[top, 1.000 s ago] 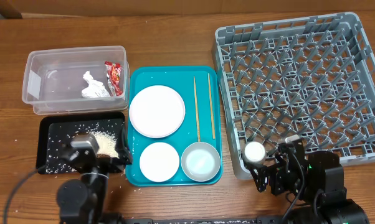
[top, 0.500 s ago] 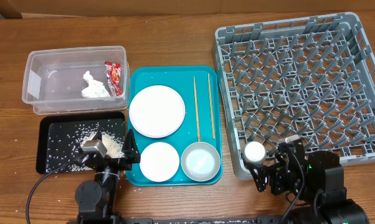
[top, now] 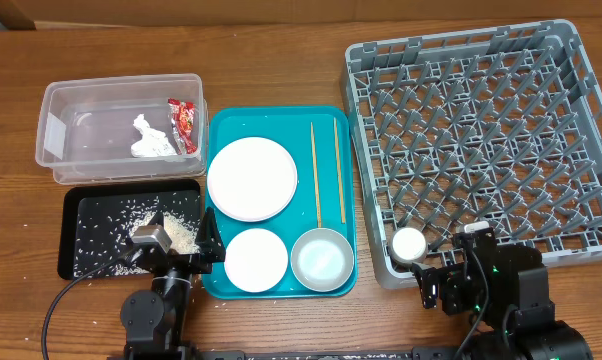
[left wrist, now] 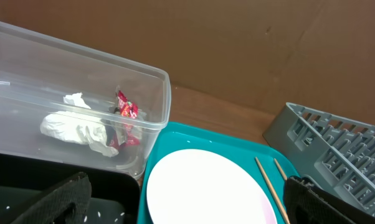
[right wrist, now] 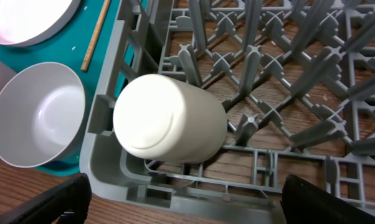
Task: Sort waste into correct bins and load items into the dishwasher
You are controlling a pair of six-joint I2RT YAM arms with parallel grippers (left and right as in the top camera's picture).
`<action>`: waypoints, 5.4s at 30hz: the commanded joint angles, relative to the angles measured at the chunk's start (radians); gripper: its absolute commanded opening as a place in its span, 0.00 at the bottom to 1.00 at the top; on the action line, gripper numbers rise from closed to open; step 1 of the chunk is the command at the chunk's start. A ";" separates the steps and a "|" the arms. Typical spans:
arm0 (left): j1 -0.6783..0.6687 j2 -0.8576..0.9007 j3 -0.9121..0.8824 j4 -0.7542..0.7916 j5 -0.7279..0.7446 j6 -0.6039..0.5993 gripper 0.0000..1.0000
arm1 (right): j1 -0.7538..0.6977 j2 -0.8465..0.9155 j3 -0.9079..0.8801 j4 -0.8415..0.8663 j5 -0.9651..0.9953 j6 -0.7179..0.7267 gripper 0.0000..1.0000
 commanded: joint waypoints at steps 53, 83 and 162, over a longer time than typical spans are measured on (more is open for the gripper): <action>-0.006 -0.011 -0.007 0.005 0.007 -0.017 1.00 | -0.002 0.007 0.035 0.400 -0.473 0.109 1.00; -0.006 -0.011 -0.007 0.005 0.008 -0.017 1.00 | 0.676 1.264 0.561 0.542 -0.100 0.521 0.80; -0.006 -0.011 -0.007 0.005 0.008 -0.017 1.00 | 0.117 1.433 0.946 -0.298 1.327 0.674 0.04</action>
